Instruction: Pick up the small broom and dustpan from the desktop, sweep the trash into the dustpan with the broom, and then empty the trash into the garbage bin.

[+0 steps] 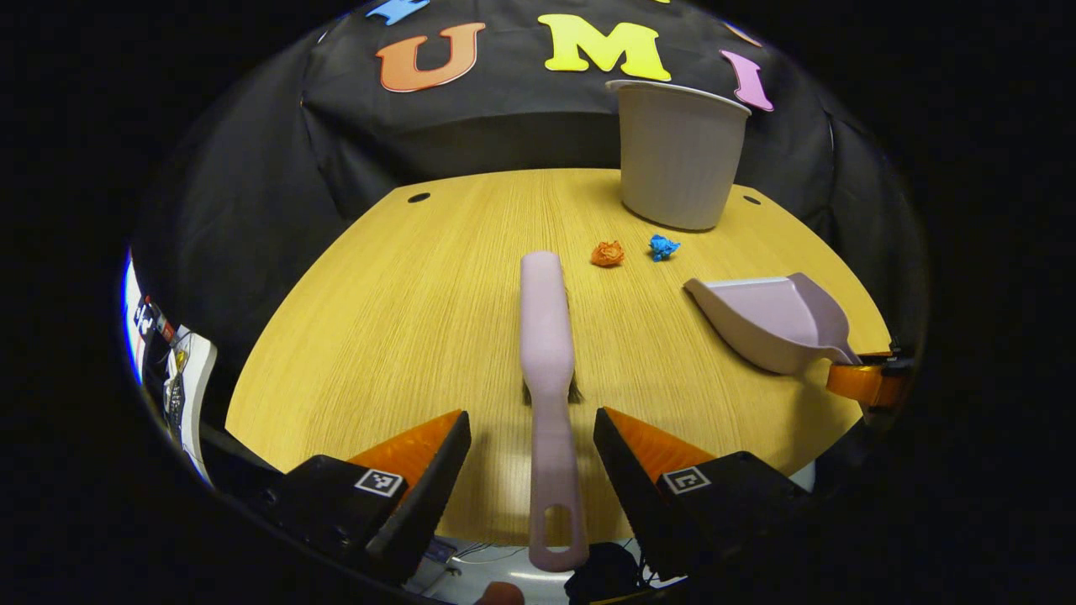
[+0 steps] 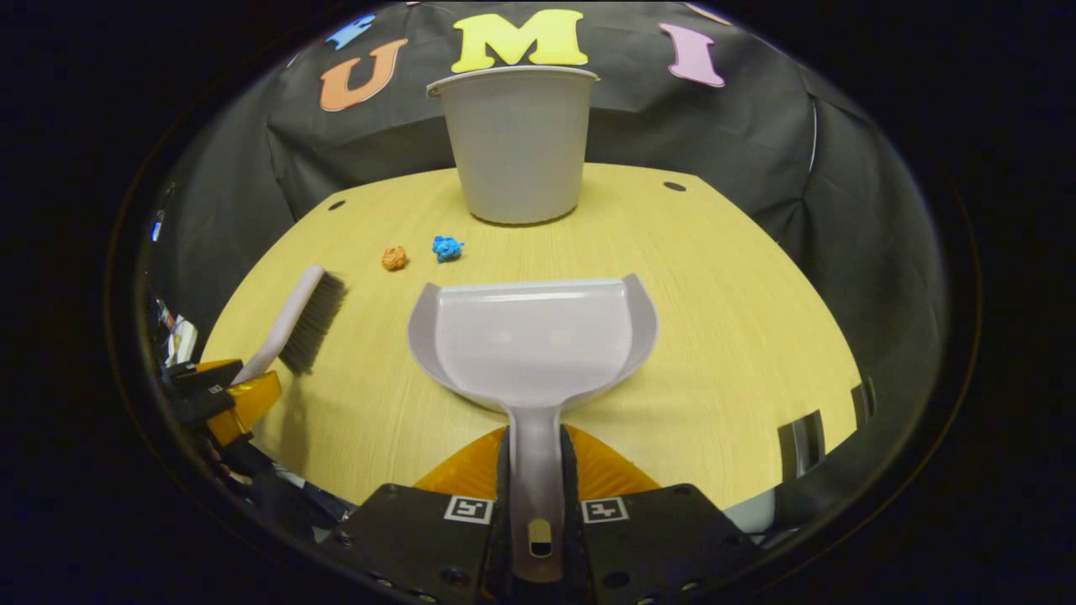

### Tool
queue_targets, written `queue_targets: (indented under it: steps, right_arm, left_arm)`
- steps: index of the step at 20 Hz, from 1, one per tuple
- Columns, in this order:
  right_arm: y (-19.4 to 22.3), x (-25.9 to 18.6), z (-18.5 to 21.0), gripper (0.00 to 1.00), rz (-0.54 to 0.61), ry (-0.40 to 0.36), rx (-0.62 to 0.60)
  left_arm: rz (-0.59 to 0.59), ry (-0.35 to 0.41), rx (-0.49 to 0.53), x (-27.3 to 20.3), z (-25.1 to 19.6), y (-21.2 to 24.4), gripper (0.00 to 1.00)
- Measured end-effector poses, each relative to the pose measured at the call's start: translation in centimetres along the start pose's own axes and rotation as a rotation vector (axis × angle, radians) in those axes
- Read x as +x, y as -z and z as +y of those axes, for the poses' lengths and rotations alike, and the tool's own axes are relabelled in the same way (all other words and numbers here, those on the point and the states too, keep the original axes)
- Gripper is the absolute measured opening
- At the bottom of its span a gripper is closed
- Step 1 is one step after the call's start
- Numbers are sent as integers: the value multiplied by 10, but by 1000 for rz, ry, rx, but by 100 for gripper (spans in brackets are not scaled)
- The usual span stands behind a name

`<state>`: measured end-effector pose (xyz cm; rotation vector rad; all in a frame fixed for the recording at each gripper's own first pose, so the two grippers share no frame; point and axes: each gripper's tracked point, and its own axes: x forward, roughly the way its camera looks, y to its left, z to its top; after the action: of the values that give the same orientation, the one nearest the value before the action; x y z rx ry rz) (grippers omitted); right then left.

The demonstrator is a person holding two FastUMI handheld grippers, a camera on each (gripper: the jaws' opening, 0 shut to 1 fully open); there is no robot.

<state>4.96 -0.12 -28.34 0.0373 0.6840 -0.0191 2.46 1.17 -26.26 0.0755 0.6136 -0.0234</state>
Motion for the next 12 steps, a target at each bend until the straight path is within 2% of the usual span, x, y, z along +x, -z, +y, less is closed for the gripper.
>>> queue_targets:
  steps: [1, 2, 3, 6, 7, 8, 9, 10, 12]
  right_arm:
    - [-1, 0, 0, 23, 2, 0, -1]
    - [-1, 0, 0, 23, 2, 1, -2]
    - [-3, 1, -1, 23, 3, 1, -1]
    - [-3, 2, -1, 23, 5, 0, 2]
    - [-4, 3, -1, 23, 8, 1, 3]
    - [-3, 4, -1, 23, 11, 1, 1]
    - [-3, 4, -1, 23, 14, 3, -5]
    - [-2, 5, -1, 25, 20, 5, -13]
    - [-2, 5, -1, 23, 26, 3, -21]
  left_arm:
    - [13, -2, 5, 2, 1, 1, 94]
    - [27, 1, 8, 4, 0, 3, 88]
    - [37, 4, 8, 6, 0, 3, 90]
    - [55, 3, 10, 11, 0, 1, 61]
    - [60, 4, 13, 11, 1, 2, 57]
    - [67, 9, 15, 12, 0, 3, 48]
    - [75, 14, 16, 13, 0, 4, 45]
    - [81, 26, 20, 14, -3, 5, 36]
    - [90, 25, 27, 16, -3, 2, 30]
